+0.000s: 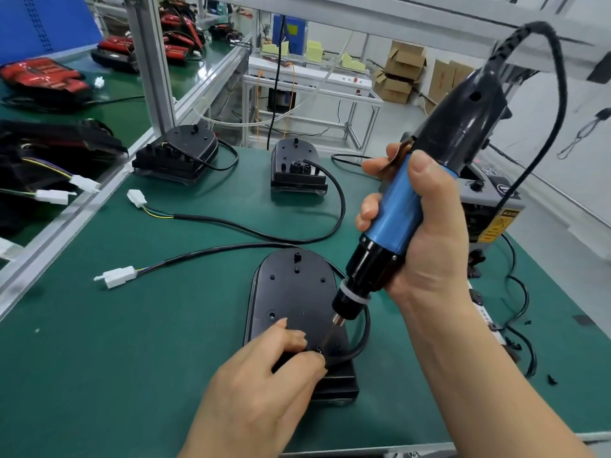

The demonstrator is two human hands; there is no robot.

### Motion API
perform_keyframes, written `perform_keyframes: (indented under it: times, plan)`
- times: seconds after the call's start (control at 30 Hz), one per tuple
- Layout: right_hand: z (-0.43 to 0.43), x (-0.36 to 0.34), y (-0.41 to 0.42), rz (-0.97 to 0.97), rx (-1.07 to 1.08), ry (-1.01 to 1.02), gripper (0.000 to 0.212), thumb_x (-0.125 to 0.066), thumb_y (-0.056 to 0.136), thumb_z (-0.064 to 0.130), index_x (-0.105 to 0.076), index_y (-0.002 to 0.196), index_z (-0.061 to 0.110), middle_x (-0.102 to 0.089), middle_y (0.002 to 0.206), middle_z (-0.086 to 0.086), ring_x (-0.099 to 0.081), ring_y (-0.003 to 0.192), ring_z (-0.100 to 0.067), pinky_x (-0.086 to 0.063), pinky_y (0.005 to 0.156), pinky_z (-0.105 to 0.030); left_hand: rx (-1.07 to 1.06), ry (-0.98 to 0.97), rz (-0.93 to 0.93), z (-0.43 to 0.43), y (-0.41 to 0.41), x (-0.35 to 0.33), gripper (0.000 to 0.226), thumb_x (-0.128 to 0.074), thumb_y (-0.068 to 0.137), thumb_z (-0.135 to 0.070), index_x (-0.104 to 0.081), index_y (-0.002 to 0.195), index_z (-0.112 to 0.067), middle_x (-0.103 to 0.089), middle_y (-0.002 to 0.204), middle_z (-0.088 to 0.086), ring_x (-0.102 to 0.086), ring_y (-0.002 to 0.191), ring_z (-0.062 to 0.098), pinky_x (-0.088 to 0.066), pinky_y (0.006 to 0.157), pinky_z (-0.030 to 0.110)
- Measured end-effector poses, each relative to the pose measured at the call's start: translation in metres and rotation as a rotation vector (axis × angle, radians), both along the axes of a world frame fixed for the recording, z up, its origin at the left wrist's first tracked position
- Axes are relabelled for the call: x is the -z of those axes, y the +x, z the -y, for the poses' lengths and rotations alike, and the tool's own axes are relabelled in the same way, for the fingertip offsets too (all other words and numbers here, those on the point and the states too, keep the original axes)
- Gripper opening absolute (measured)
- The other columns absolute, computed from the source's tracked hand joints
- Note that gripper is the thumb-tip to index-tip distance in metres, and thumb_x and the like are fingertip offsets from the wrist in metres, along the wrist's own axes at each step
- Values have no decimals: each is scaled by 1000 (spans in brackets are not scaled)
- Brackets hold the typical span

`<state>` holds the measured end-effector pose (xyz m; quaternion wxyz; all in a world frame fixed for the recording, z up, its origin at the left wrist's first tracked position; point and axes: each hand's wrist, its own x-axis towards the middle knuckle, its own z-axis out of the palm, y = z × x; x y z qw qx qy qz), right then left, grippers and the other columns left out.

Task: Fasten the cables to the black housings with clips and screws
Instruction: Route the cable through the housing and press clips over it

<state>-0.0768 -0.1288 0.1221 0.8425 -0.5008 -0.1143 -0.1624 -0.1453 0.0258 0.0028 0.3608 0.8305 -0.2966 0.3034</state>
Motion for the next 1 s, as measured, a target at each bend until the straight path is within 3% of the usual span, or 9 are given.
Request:
perform_keyframes:
  times: [0.3,0.53,0.7,1.0]
  plan:
    - [-6,-3,1,-6,-16,-41,34,-62,76,34,-56,100,11,-66,87,-3,-54,49,-15,-47,49,-26,0,13,-11,-2,1,4,7,-59,86,-24,-65,83,-22,-61,88,0,-66,90,14,-56,85,35]
    - [-17,-9,1,52,-101,-140,13,-60,76,27,-62,83,17,-64,78,-1,-54,46,-16,-46,48,-26,3,10,-13,-2,1,2,6,-60,85,-24,-65,84,-24,-63,88,1,-67,91,15,-57,81,36]
    - [-24,-12,-1,43,-121,-166,29,-61,75,26,-54,96,6,-62,75,-3,-53,45,-16,-45,47,-26,-18,32,12,-1,0,0,13,-60,83,-23,-71,77,-19,-64,86,1,-68,90,15,-58,80,34]
    - [-27,-13,-8,70,-98,-206,31,-62,74,24,-52,96,5,-61,75,-4,-52,45,-18,-44,48,-27,4,-3,-17,-2,0,2,3,-59,84,-26,-61,86,-26,-62,90,-2,-64,98,12,-54,87,30]
